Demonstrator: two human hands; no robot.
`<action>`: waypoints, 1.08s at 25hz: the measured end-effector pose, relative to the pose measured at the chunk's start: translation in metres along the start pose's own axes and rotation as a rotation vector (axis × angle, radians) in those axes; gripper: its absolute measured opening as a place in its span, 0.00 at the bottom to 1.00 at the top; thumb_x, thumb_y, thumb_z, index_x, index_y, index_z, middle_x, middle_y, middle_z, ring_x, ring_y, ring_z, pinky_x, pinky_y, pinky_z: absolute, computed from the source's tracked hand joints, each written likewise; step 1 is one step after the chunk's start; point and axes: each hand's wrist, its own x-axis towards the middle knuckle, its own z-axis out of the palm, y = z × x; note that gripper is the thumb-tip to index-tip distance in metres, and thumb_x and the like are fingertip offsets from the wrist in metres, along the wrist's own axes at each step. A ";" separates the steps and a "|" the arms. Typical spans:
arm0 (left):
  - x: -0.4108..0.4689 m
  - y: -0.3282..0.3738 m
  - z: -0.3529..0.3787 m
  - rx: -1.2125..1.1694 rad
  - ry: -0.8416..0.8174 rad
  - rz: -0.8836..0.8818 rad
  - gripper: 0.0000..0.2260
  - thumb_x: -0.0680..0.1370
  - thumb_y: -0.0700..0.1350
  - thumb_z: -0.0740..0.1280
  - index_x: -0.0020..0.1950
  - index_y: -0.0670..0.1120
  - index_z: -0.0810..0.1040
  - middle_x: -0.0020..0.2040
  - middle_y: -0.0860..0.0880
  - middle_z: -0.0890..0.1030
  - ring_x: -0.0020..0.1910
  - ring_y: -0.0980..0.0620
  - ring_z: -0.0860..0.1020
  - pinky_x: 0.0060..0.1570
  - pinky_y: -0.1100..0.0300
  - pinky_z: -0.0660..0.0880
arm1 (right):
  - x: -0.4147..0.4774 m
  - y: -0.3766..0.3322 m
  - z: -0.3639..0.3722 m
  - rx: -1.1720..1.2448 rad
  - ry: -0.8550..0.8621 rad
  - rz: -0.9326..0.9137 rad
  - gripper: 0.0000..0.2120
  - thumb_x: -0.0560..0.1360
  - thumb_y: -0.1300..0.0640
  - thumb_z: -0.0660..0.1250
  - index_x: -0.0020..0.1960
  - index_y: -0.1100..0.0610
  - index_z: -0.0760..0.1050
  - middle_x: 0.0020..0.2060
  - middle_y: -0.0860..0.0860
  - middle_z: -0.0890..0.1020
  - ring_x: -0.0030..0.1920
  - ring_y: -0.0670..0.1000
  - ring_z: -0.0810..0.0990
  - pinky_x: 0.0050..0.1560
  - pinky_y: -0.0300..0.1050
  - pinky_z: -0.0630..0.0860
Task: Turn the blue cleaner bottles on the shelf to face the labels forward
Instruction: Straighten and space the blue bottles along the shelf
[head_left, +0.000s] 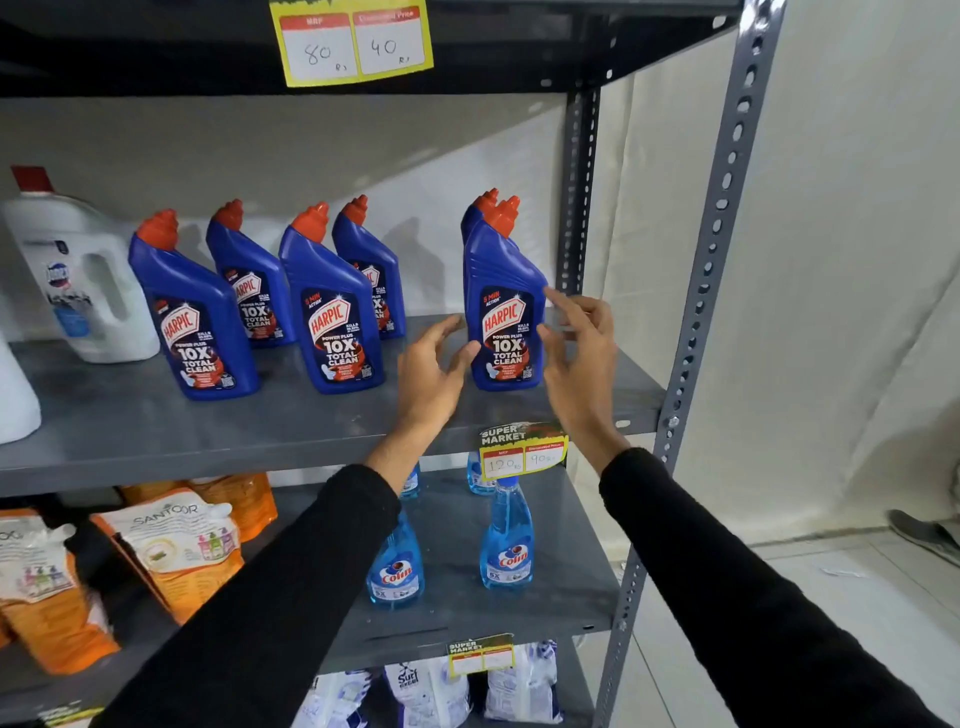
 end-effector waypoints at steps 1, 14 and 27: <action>-0.003 0.000 -0.009 -0.016 0.011 0.049 0.20 0.76 0.46 0.71 0.66 0.43 0.76 0.60 0.52 0.80 0.58 0.61 0.78 0.52 0.75 0.73 | -0.002 -0.011 0.007 0.031 0.012 -0.085 0.17 0.78 0.62 0.65 0.66 0.53 0.75 0.56 0.51 0.74 0.55 0.44 0.76 0.50 0.34 0.78; 0.006 -0.049 -0.139 0.092 0.374 -0.288 0.16 0.73 0.44 0.74 0.59 0.43 0.77 0.53 0.49 0.79 0.47 0.57 0.77 0.47 0.64 0.75 | -0.014 -0.034 0.159 0.047 -0.438 0.367 0.23 0.79 0.63 0.63 0.73 0.55 0.64 0.66 0.51 0.74 0.60 0.44 0.72 0.38 0.22 0.71; 0.011 -0.056 -0.135 0.155 0.056 -0.283 0.14 0.78 0.45 0.69 0.63 0.45 0.78 0.51 0.54 0.79 0.41 0.62 0.77 0.29 0.77 0.69 | -0.021 -0.024 0.162 -0.022 -0.389 0.413 0.18 0.80 0.61 0.62 0.69 0.57 0.68 0.60 0.54 0.80 0.61 0.51 0.78 0.45 0.30 0.74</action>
